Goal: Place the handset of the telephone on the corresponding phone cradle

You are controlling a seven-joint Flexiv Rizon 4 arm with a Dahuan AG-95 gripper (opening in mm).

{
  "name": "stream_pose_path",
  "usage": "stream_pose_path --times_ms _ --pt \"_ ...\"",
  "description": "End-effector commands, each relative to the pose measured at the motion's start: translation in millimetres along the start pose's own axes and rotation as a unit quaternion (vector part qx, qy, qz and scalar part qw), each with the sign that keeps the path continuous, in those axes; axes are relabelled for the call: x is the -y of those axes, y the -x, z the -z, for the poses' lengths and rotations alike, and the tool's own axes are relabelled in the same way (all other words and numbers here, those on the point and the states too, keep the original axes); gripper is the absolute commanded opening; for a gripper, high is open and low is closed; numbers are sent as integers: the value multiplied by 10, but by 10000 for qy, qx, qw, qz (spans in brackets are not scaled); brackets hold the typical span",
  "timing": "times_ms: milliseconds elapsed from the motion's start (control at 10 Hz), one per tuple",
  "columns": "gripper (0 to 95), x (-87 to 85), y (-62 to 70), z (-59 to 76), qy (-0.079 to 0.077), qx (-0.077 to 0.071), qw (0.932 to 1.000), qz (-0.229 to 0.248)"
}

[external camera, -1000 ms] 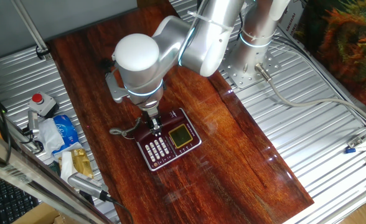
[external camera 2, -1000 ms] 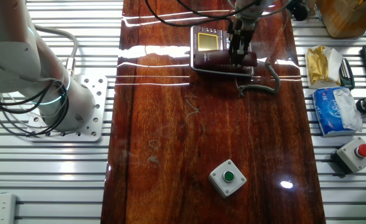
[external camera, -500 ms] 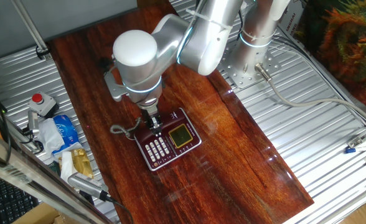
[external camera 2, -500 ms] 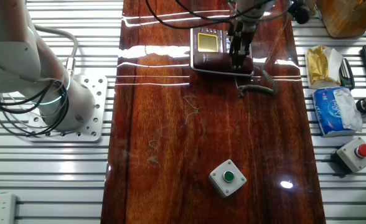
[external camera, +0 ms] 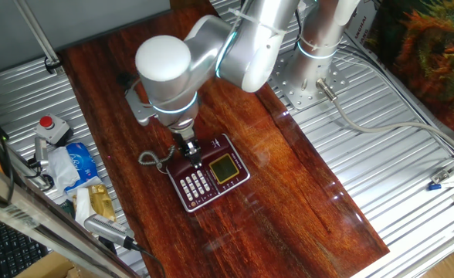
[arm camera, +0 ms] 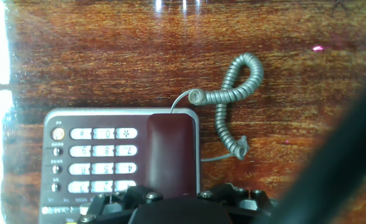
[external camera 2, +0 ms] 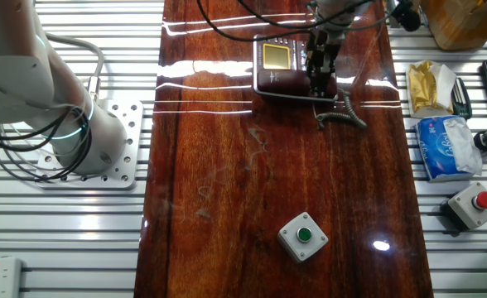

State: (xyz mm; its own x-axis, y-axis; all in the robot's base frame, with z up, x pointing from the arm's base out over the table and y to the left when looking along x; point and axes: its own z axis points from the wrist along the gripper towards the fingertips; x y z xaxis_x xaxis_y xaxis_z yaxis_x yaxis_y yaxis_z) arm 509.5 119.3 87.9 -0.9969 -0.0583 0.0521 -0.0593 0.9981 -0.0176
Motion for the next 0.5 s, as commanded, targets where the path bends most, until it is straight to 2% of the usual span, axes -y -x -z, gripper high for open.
stream_pose_path --times_ms 100,300,500 --pt "760 49 -44 172 24 -79 9997 236" --pt "380 57 -62 372 25 -256 9990 359" --pt "380 53 -77 493 14 -407 9984 385"
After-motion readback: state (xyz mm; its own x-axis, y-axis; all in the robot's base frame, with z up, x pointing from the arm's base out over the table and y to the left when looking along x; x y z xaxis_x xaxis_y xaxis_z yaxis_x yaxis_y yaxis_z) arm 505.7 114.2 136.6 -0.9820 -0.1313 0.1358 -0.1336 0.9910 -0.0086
